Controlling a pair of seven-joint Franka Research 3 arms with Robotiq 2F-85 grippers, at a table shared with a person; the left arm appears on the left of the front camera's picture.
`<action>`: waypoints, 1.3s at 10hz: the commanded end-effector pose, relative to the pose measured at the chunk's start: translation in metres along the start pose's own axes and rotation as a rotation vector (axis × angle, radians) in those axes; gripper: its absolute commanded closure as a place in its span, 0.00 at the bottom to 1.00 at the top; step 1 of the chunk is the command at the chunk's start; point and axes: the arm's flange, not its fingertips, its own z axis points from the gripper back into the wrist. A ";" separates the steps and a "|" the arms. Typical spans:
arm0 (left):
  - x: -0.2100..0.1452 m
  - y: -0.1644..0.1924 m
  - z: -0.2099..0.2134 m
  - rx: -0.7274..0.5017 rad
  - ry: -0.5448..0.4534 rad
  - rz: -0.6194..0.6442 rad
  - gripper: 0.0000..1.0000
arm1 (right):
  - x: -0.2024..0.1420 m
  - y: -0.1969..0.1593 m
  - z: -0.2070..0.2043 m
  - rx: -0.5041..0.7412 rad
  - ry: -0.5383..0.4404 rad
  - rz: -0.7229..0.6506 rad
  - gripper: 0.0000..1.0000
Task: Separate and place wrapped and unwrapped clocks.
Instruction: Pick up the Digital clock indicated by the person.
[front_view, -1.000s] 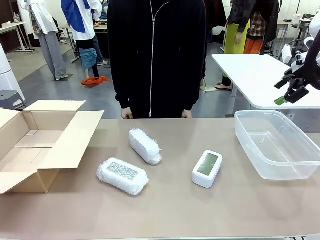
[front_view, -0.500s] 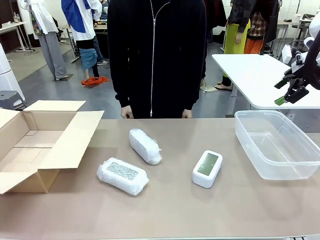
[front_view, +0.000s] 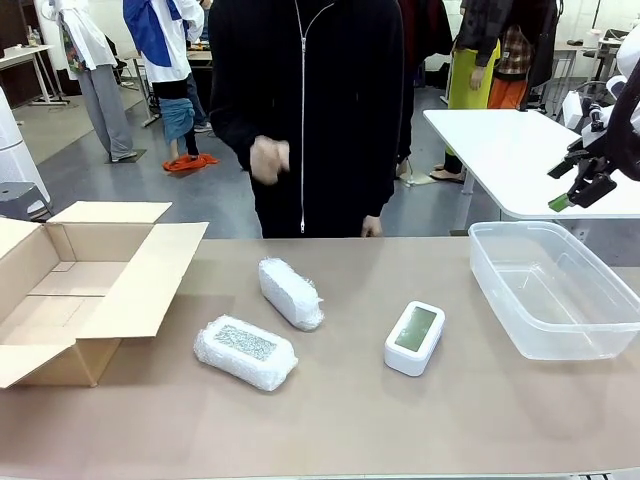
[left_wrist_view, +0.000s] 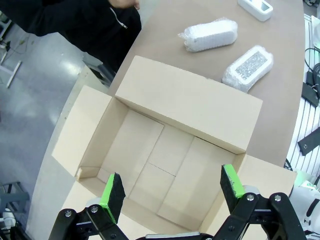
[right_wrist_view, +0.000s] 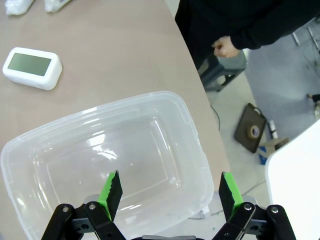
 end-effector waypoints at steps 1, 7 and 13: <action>0.000 0.000 0.000 -0.004 -0.005 -0.001 0.00 | -0.001 0.000 0.000 0.003 0.000 0.003 0.00; 0.000 0.000 0.000 -0.004 -0.005 -0.001 0.00 | -0.001 0.000 0.000 0.003 0.000 0.003 0.00; 0.000 0.000 0.000 -0.004 -0.005 -0.001 0.00 | -0.001 0.000 0.000 0.003 0.000 0.003 0.00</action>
